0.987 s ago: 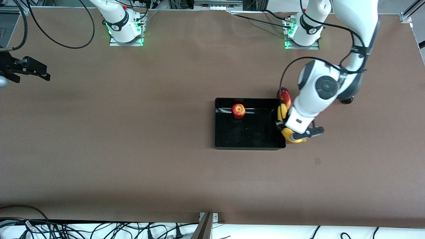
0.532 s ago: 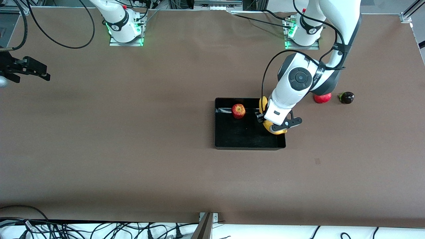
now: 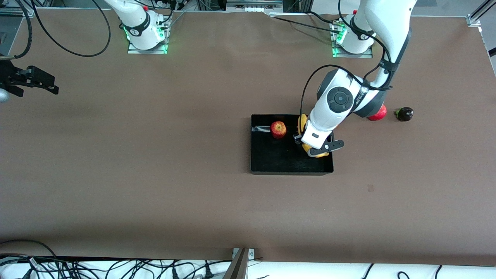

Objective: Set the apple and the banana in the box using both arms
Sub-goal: 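Carry the banana with the left gripper over the black box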

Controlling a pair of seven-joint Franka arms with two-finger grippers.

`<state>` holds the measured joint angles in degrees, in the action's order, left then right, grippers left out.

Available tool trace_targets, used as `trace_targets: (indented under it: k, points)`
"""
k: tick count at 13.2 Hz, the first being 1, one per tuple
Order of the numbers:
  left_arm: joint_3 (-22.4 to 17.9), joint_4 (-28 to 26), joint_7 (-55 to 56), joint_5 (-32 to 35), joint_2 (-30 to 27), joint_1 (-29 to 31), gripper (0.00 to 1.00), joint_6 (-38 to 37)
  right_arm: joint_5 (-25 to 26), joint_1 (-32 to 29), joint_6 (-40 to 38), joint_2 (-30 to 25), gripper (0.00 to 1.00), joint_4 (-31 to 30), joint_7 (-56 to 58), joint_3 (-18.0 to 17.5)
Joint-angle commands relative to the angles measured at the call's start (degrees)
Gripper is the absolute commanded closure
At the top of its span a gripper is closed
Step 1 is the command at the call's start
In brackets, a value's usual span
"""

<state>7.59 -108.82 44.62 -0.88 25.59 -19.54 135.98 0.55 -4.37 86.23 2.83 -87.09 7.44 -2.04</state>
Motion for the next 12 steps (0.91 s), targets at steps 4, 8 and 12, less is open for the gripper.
trace_targets:
  k: [4, 8, 12]
  points:
    - [-0.1, 1.6, 0.7, 6.2, 2.9, -1.1, 1.0, 2.0, 0.6, -0.1, -0.5, 0.5, 0.0, 1.3, -0.1, -0.3]
    - [0.0, 1.5, -2.8, 6.6, 4.1, -1.2, 1.0, 3.9, 0.6, -0.1, -0.5, 0.5, 0.0, 1.3, -0.1, -0.3]
    - [0.1, 1.5, -3.8, 6.6, 6.2, -1.2, 1.0, 5.3, 0.5, -0.1, -0.5, 0.5, 0.0, 1.3, -0.1, -0.3]
